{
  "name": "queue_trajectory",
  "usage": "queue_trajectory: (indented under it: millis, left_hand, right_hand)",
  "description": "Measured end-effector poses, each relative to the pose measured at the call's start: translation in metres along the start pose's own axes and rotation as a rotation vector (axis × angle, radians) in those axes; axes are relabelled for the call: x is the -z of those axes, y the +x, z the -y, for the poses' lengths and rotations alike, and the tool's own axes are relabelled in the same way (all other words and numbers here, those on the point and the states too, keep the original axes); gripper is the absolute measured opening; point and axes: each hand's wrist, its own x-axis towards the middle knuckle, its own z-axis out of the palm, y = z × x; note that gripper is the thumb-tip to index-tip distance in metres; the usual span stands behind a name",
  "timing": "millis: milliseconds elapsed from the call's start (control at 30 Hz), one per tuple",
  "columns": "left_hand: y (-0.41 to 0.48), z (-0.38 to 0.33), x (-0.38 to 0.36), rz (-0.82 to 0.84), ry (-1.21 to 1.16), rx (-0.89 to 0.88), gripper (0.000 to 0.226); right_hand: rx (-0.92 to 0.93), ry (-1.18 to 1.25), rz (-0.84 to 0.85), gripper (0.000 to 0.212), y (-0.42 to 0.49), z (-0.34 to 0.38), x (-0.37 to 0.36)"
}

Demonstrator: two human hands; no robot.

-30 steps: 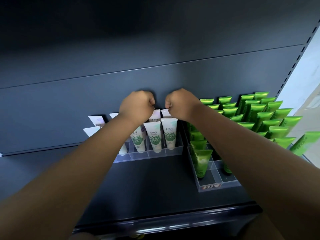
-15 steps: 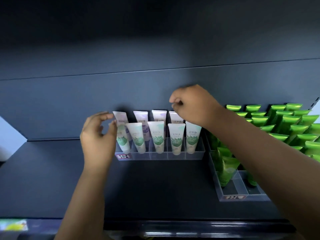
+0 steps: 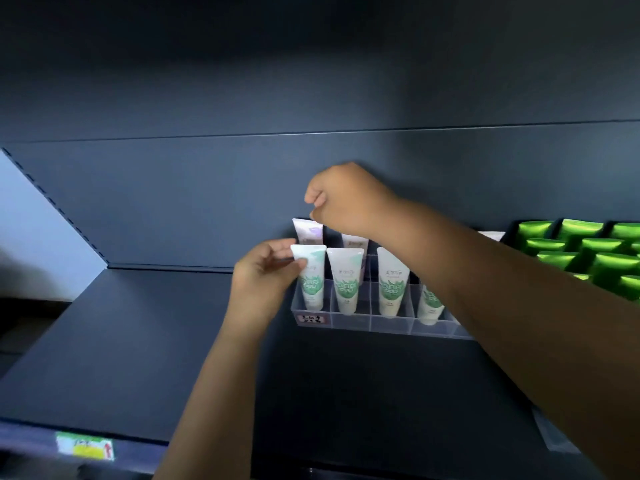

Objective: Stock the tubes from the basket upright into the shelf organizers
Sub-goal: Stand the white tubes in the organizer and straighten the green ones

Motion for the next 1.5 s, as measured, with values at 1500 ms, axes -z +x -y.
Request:
queue_trajectory:
  millis: [1500]
  left_hand:
    - [0.016, 0.014, 0.017, 0.083, 0.162, -0.093, 0.035]
  right_hand:
    - [-0.163, -0.109, -0.004, 0.017, 0.008, 0.0, -0.042]
